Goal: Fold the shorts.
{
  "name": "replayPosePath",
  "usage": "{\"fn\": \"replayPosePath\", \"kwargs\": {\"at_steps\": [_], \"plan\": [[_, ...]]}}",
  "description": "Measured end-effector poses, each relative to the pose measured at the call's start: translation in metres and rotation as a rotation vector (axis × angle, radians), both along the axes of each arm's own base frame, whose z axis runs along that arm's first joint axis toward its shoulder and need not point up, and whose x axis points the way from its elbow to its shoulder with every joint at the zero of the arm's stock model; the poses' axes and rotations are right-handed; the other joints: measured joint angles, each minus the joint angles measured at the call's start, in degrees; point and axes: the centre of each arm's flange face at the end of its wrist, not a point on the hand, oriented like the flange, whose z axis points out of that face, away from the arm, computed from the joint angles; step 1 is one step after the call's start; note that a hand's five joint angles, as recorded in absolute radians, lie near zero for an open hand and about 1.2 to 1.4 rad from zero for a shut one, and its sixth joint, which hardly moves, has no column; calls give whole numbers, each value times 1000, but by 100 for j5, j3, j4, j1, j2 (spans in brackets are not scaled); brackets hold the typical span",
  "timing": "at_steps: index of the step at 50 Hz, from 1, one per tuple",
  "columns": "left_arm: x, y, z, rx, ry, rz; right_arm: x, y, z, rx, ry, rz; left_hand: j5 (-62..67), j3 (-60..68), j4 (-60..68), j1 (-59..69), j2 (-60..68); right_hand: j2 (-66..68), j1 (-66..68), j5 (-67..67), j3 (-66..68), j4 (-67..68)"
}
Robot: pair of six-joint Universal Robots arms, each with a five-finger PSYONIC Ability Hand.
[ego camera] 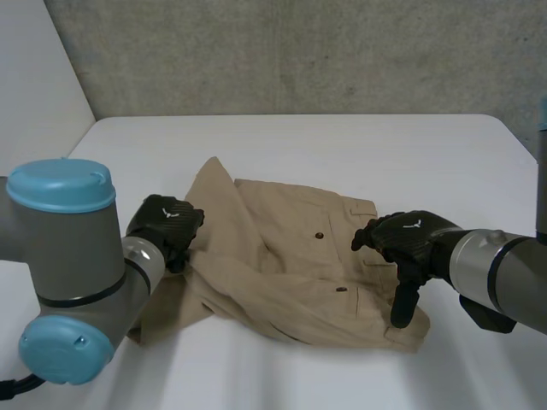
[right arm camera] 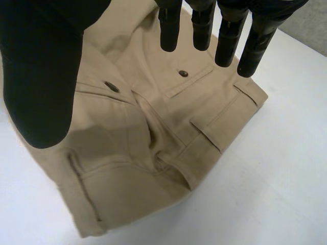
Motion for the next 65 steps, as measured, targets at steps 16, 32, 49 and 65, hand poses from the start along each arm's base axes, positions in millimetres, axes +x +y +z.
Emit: {"fn": "replayPosePath", "kwargs": {"at_steps": [16,32,49,65], "plan": [[0,-25,-8,2,4,36,-6,22,-34,83,-69,-83,0,0,0,0,0,249,111,176,310,154],[-11,-46,26,-126,62,30,26,-46,-13,-286,-114,-69,0,8,0,0,0,5484,4383,5166,5450,5415],[6,-63,275,-1102,583,135,61,-89,204,-1401,-456,-192,0,27,2,0,7,5484,4383,5170,5511,5444],[-3,-39,96,-641,356,88,65,-95,40,-877,-149,-78,0,28,2,22,24,5484,4383,5205,5580,5453]]}}
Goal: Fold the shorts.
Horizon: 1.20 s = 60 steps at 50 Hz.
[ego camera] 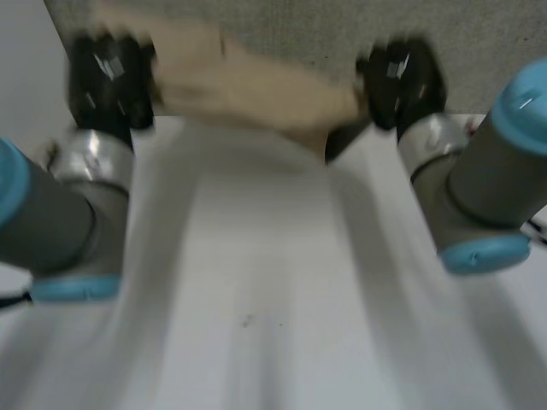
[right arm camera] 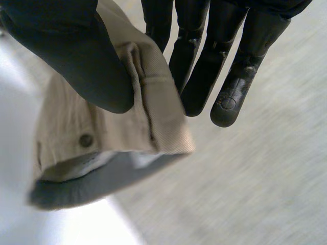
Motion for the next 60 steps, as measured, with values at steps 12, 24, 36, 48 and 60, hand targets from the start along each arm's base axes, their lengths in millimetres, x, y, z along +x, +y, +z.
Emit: {"fn": "replayPosePath", "kwargs": {"at_steps": [12,24,36,48,60], "plan": [[-6,47,-140,463,-273,-62,-10,11,-128,365,230,-11,0,0,0,0,0,0,0,0,61,0],[15,81,-119,595,-348,-45,-29,42,-115,484,276,0,-335,-623,-679,-127,-671,0,0,0,61,1],[30,72,-129,608,-346,7,-35,57,-127,636,126,55,-3545,-3689,-3807,-3431,-3771,0,0,0,89,1],[41,76,-140,664,-352,28,-40,52,-129,653,83,37,-3456,-3669,-3760,-3304,-3736,0,0,0,89,1],[43,81,-138,692,-297,-1,-39,53,-130,649,86,37,-2285,-2494,-2545,-2043,-2537,0,0,0,89,1]]}}
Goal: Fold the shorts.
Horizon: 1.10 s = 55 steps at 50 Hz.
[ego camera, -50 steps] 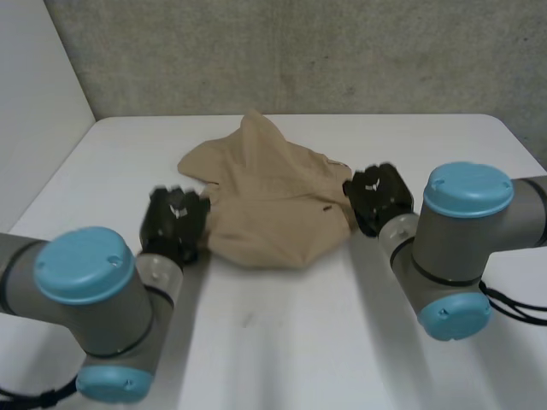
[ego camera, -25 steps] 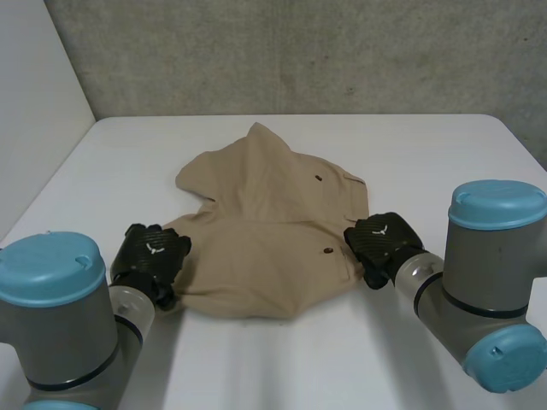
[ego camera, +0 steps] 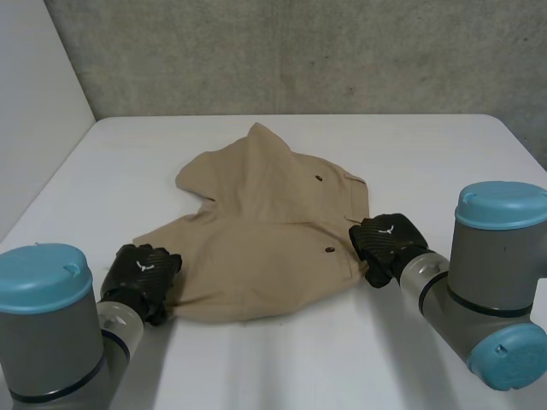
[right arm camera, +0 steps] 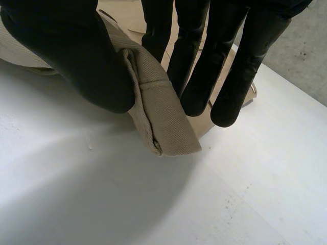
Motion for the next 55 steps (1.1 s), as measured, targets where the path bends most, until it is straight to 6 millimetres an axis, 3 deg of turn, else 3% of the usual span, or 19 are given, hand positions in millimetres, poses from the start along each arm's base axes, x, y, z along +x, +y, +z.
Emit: {"fn": "replayPosePath", "kwargs": {"at_steps": [3,5,7,14,16,18,19,20,28,42,55], "plan": [[1,-2,-1,10,18,7,0,0,0,-2,-1,-1,363,374,369,336,416,0,0,1,0,0],[3,-6,-2,19,31,16,0,-1,0,-4,-2,-2,1843,1861,1876,1736,1935,1,0,1,0,0],[5,-9,-3,23,39,22,0,-1,0,-6,-3,-2,2306,2359,2381,2038,2397,0,0,0,0,0],[7,-14,-4,29,56,16,0,-4,3,-4,-22,-12,2333,2462,2536,2037,2478,-11,0,0,-21,-10],[6,-15,-3,27,60,10,-1,-6,6,4,-40,-24,2333,2462,2536,2037,2488,-1585,-1148,-1323,-1691,-1556],[6,-15,-2,23,64,7,-3,-9,9,15,-65,-44,2333,2463,2536,2038,2492,-1927,-1485,-1715,-2033,-1968],[5,-15,-1,19,66,4,-7,-12,14,30,-95,-69,2333,2465,2536,2038,2492,-3156,-2458,-2973,-3268,-3212],[5,-16,1,13,70,2,-10,-15,17,41,-117,-87,2333,2466,2536,2041,2492,-3417,-2666,-3255,-3539,-3484],[1,-26,16,-43,94,2,-40,-23,41,191,-280,-200,2333,2467,2538,2044,2493,-3616,-2808,-3501,-3788,-3687],[4,-39,25,-73,106,23,-47,5,16,267,-285,-180,2333,2467,2539,2044,2496,-3616,-2808,-3503,-3788,-3688],[8,-47,33,-102,116,43,-27,15,-8,132,-229,-117,2333,2467,2541,2044,2503,-3616,-2808,-3503,-3788,-3688]]}}
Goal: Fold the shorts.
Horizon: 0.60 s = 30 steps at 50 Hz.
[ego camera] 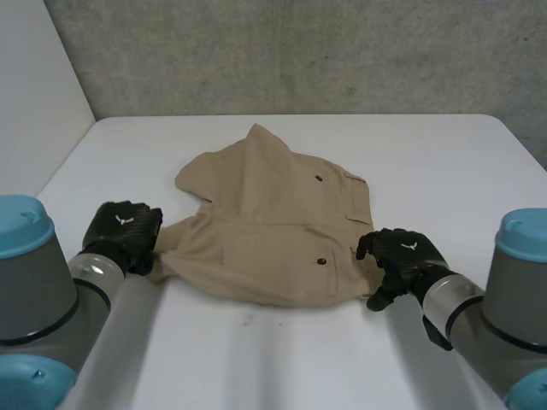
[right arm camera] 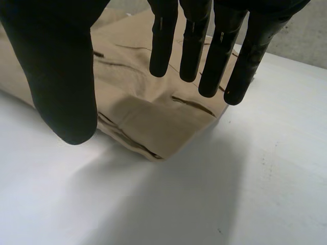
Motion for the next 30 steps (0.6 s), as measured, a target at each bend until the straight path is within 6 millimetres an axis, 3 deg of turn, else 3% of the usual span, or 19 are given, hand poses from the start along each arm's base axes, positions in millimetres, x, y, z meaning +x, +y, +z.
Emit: {"fn": "replayPosePath", "kwargs": {"at_steps": [7,11,14,18,22,25,30], "plan": [[-2,-9,11,-43,16,4,17,1,-13,-19,37,40,0,0,0,0,0,259,198,222,226,210],[-4,-13,17,-63,25,5,23,-3,-16,-50,60,37,0,0,0,0,0,2793,2265,2565,2765,2749],[-5,-14,19,-70,29,5,24,-9,-14,-91,87,14,0,0,0,0,0,3601,2642,3324,3541,3618],[-5,-12,24,-76,31,3,22,-19,0,-177,127,-36,0,0,0,0,5,3609,2655,3367,3567,3669],[-4,2,35,-67,25,-11,19,-22,35,-289,150,-49,0,0,0,0,12,3609,2680,3372,3567,3670],[-2,20,45,-42,13,-30,16,-16,63,-355,188,-16,0,1,0,0,13,3609,2680,3372,3567,3670],[5,50,52,35,-22,-53,9,4,86,-369,323,83,0,24,0,0,17,3609,2680,3410,3568,3670]]}}
